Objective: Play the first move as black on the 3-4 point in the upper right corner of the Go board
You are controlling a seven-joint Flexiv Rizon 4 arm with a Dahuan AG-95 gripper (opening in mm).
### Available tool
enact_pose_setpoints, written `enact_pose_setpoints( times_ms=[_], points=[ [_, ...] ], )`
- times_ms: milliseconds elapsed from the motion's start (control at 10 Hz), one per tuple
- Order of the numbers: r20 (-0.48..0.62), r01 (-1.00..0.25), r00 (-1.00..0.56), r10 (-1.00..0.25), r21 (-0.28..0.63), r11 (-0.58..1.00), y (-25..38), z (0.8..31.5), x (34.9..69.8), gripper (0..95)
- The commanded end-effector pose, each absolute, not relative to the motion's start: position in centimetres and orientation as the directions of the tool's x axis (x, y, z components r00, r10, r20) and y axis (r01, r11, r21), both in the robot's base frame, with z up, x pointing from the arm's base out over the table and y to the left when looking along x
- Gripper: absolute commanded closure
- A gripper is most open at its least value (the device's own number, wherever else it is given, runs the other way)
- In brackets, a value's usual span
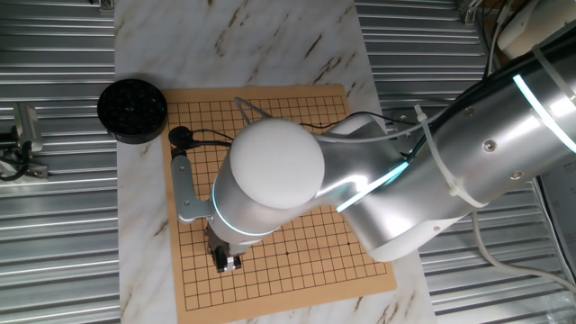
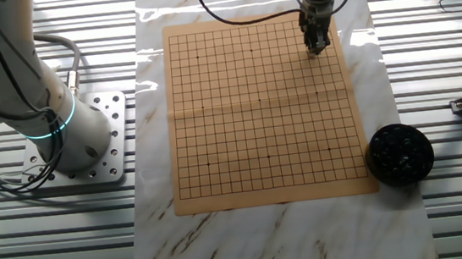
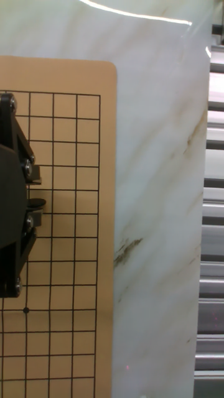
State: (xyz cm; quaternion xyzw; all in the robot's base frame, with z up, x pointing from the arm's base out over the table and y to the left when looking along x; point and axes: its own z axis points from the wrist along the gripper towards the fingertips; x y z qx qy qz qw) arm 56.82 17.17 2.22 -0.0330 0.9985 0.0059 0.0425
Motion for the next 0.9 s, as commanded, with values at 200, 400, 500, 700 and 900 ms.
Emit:
enact_pose_setpoints(
  times_ms=[200,400,500,700,900],
  points=[
    [-0.084,-0.065,-0.994,-0.064,0.011,0.998,17.25,2.20,56.72,76.0],
    [-0.086,-0.062,-0.994,-0.061,0.012,0.998,17.35,2.18,56.71,76.0],
    [-0.086,-0.059,-0.995,-0.058,0.012,0.998,17.43,2.17,56.70,76.0],
    [-0.086,-0.055,-0.995,-0.054,0.011,0.998,17.62,2.15,56.68,76.0],
    [-0.086,-0.050,-0.995,-0.049,0.013,0.999,17.77,2.13,56.66,76.0]
  ],
)
